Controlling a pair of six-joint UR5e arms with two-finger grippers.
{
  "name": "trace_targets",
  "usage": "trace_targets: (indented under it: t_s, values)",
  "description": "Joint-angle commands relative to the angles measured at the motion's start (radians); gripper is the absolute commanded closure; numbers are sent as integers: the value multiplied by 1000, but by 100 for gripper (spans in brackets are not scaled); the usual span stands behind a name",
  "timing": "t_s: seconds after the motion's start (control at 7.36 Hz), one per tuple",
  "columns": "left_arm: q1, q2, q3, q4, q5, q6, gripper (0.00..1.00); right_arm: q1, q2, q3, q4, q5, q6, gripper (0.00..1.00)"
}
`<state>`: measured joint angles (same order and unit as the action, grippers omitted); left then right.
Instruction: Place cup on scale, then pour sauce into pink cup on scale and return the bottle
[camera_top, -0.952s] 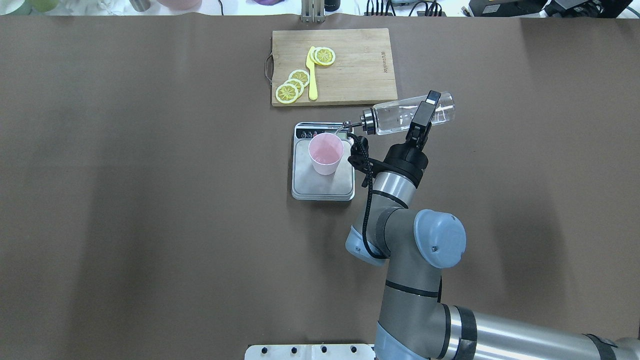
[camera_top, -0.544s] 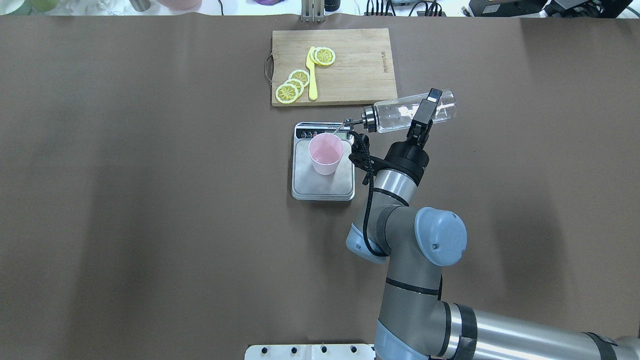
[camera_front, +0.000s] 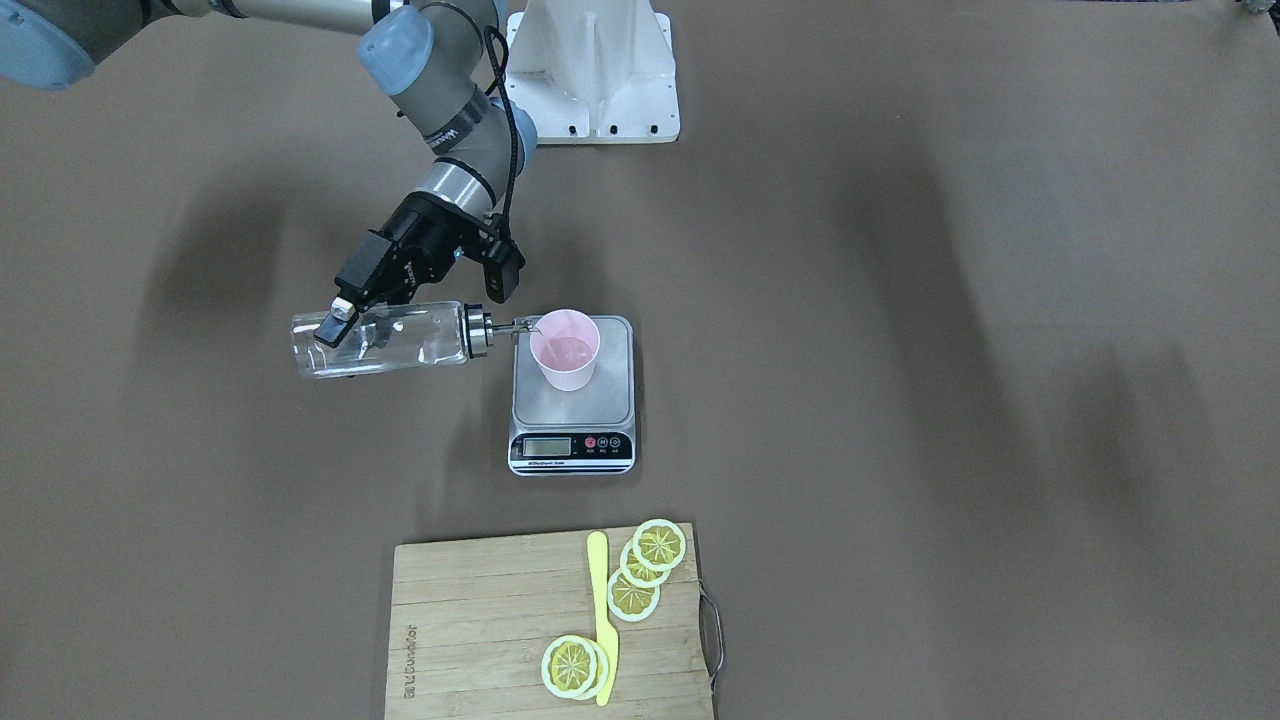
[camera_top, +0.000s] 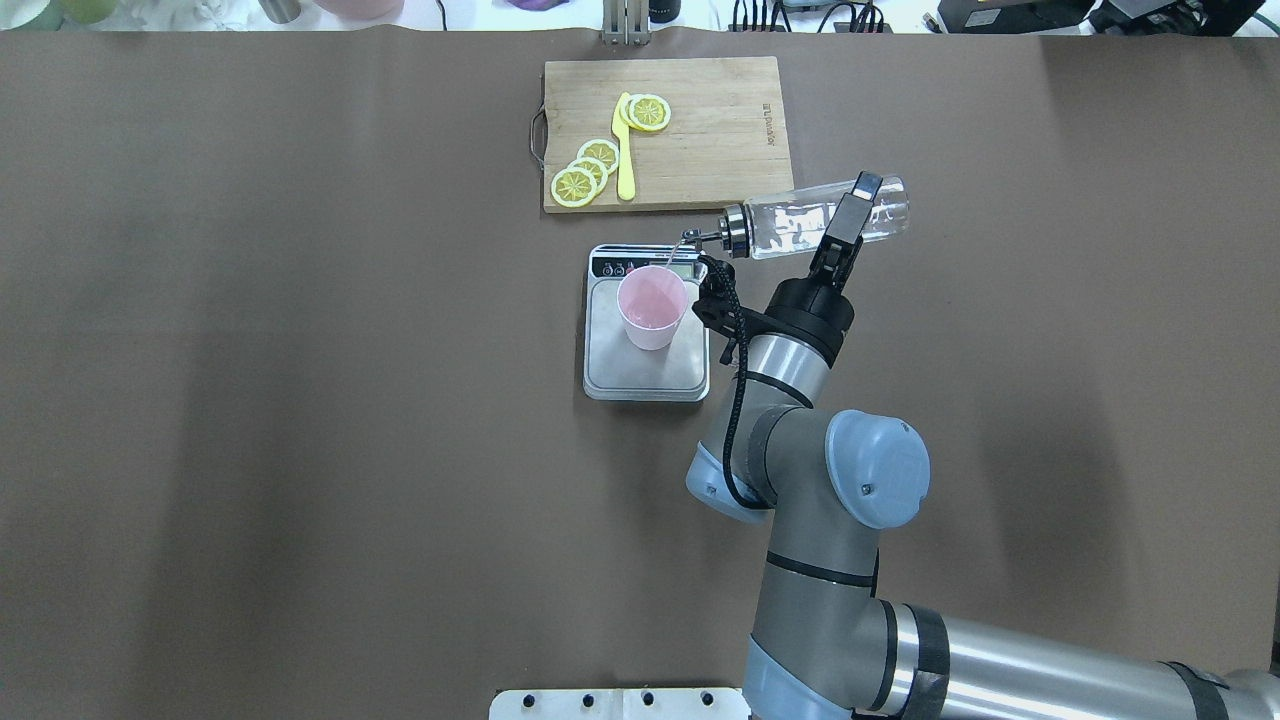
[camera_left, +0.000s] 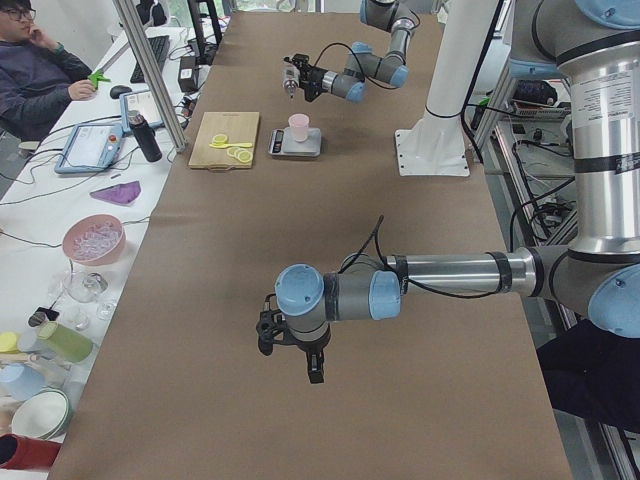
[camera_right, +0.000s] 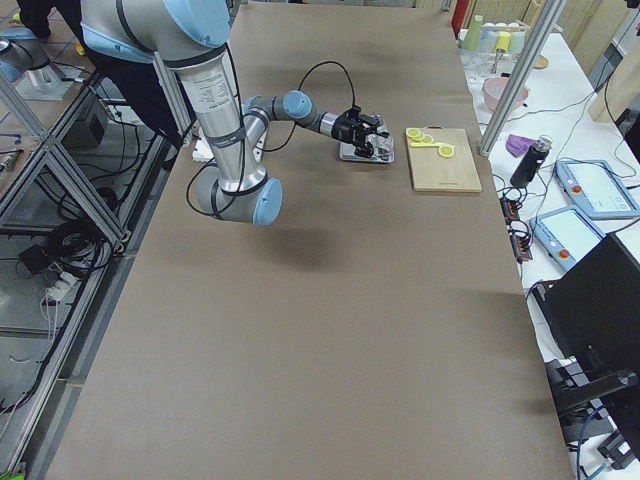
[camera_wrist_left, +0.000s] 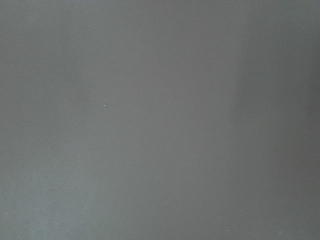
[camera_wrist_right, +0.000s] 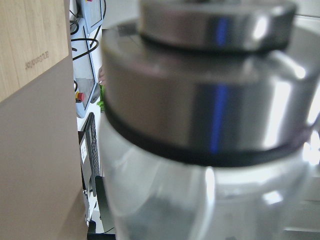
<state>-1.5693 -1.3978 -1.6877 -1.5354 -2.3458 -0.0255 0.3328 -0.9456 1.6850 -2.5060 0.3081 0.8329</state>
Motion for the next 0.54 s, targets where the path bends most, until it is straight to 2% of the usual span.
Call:
trace_targets:
  t_s: [0.0,0.14,0.41]
  values:
    - [0,-1,-6,-2,0,-1,2,-3,2,-1,4,5,60,100]
    - [0,-1,-6,-2,-1,1,2,-5,4,-1,4,9,74,100]
    - [0,0,-3,-2,-80,2,2,-5,4,8,7,52,123,100]
